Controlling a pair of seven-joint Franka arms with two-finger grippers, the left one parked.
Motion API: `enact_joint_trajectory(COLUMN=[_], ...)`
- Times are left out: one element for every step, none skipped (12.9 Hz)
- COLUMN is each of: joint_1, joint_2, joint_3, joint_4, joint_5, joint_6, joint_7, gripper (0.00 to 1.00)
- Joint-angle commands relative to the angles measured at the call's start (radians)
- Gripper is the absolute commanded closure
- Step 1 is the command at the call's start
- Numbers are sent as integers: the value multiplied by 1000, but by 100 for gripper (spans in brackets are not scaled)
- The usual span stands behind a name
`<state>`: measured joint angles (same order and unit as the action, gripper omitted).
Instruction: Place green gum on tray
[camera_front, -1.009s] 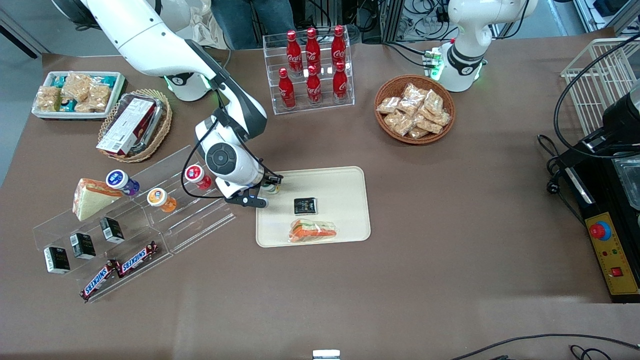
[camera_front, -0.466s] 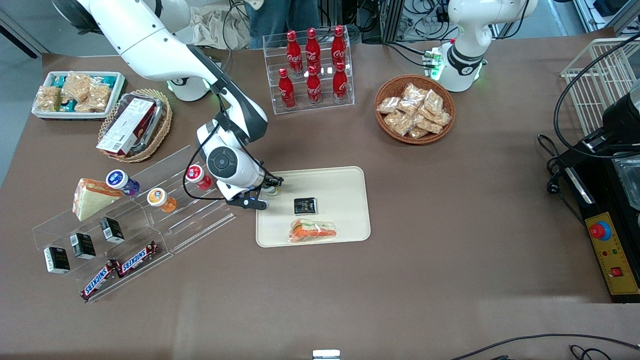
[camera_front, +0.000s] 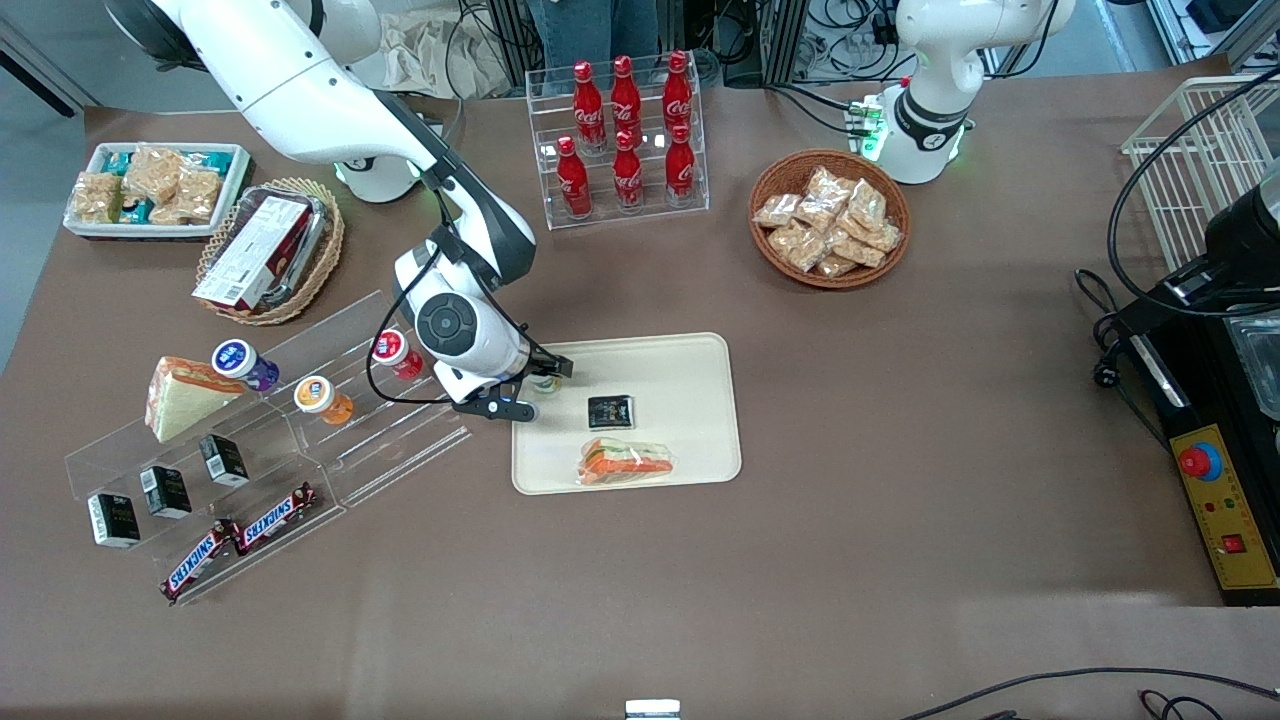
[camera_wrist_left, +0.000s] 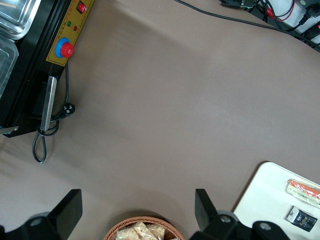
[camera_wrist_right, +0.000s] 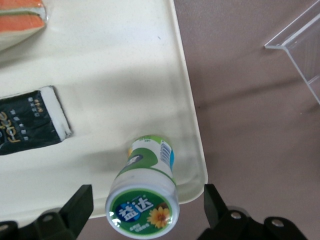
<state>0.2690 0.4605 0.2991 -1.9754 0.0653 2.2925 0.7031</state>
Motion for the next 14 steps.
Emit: enact_joint_trajectory(joint_1=[-7,-26,-40,-59,-66,-79,-99,-114,-117,-117,-122,-141,-161,-190], joint_2=[-38,-80,-129,-172,-190,-198,-207,-226,-252,-278,-307,-331,-359,-380], joint_3=[-6,-11,-12,-30,-43,-60,-78,-110,-165,-211,-247,-267,-274,-275], joint_4=[33,38,59,97,162,231,277,303,306,306,306,306,305,299], joint_5=[-39,-70,-77,-75,-73,-70,-56,-36,-22,-18,-16,-16,-15,-15], joint_6=[-22,-69,-126,-208,-310,-405,-468,-508,-542,-560,-582,-609,-622,-640], joint_7=[-5,-29,-74,-124,-175,-218,-262,-331,-425,-506,-546,-560,-564,-577], gripper=[2,2,2,2,2,2,2,2,2,2,2,2,2,2])
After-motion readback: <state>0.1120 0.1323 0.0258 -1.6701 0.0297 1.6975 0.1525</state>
